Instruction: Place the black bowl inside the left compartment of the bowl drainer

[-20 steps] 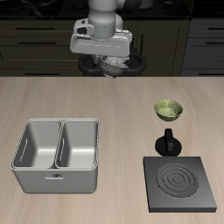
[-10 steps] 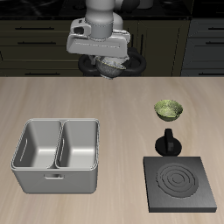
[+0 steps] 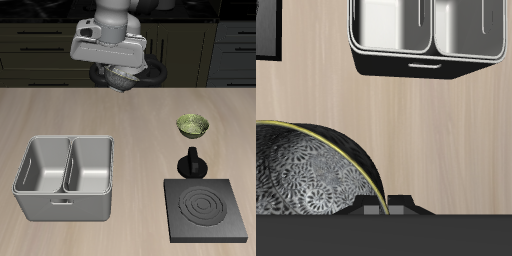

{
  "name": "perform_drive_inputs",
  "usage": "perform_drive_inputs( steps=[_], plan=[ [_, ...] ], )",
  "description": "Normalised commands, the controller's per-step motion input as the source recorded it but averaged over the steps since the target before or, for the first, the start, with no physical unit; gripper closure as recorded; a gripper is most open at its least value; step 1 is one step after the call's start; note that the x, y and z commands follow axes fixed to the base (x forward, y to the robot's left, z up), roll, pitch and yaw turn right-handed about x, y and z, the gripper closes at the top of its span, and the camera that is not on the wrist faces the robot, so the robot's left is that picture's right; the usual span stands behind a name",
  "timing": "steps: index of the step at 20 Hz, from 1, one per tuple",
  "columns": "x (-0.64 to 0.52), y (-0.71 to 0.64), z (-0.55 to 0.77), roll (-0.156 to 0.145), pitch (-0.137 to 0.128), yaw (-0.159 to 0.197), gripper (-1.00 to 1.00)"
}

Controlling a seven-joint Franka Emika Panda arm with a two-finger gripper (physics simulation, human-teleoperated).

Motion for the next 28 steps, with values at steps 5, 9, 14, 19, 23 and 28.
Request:
perform_drive_inputs(
  steps=[5, 9, 14, 19, 23, 28],
  plan=[
    [0.42, -0.06, -0.03, 0.075, 0.131, 0.0, 1.0],
    [0.35, -0.07, 0.2, -0.042, -0.029, 0.016, 1.0],
    [0.33, -0.18, 0.1, 0.018, 0.019, -0.018, 1.0],
    [0.25, -0.3, 0.11, -0.037, -0.022, 0.002, 1.0],
    [0.28, -0.35, 0.02, -0.035, 0.032, 0.008, 1.0],
    [0.26, -0.33, -0.02, -0.043, 0.013, 0.015, 1.0]
  ],
)
